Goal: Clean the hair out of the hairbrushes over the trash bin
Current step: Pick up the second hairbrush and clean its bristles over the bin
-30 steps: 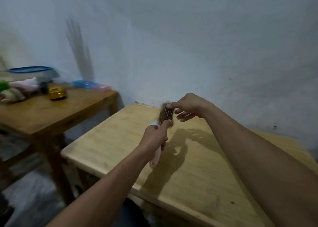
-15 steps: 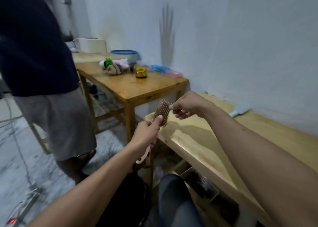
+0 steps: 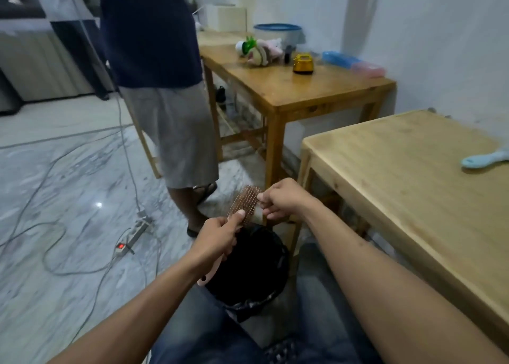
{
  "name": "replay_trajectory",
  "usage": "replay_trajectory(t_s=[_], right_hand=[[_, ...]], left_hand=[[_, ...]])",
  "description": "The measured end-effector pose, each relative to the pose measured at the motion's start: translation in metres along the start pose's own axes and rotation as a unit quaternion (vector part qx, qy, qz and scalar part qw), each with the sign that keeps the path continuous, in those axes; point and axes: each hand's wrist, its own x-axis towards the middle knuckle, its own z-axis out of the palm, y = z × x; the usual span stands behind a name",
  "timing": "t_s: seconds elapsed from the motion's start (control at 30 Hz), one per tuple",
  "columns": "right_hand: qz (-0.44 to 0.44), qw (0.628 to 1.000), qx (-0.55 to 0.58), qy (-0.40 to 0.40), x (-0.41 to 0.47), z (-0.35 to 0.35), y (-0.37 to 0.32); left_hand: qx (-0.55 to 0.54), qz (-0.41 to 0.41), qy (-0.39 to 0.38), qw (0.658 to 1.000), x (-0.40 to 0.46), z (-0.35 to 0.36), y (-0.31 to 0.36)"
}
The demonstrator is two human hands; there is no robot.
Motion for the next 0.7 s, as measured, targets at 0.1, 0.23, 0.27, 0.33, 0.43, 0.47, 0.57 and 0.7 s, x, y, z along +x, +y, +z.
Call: replay_trajectory(t_s=[0.1,0.23,0.27,0.33,0.43,0.47,0.57,0.7], right_hand=[[0.02,1.0,0.005,-0.013,0.014,0.026,0.025],[0.07,0.997,0.019,-0.017,0.027,0.042,0.047],[0.086,0.996,0.027,-0.007,0.03,0.043,0.05],[0.114,0.992,0.043,0.019,0.033,0.046,0.055],[0.143,0.985,0.071,0.073,0.041,0.052,0.061],[0.152,0.981,0.083,0.092,0.044,0.053,0.064],[0.164,0.971,0.093,0.148,0.057,0.051,0.074],[0.176,0.978,0.107,0.034,0.055,0.046,0.083]], left_hand=[[-0.007,-0.026,0.006,1.0,-0.004,-0.011,-0.028],[-0.017,-0.057,0.037,0.998,-0.009,-0.016,-0.053],[-0.012,-0.061,0.049,0.997,-0.008,-0.017,-0.058],[0.009,-0.068,0.072,0.995,-0.006,-0.021,-0.066],[0.059,-0.077,0.089,0.991,-0.004,-0.025,-0.073],[0.08,-0.078,0.091,0.99,-0.004,-0.025,-0.074],[0.149,-0.072,0.102,0.981,-0.01,-0.029,-0.08],[0.21,-0.056,0.124,0.968,-0.009,-0.035,-0.086]])
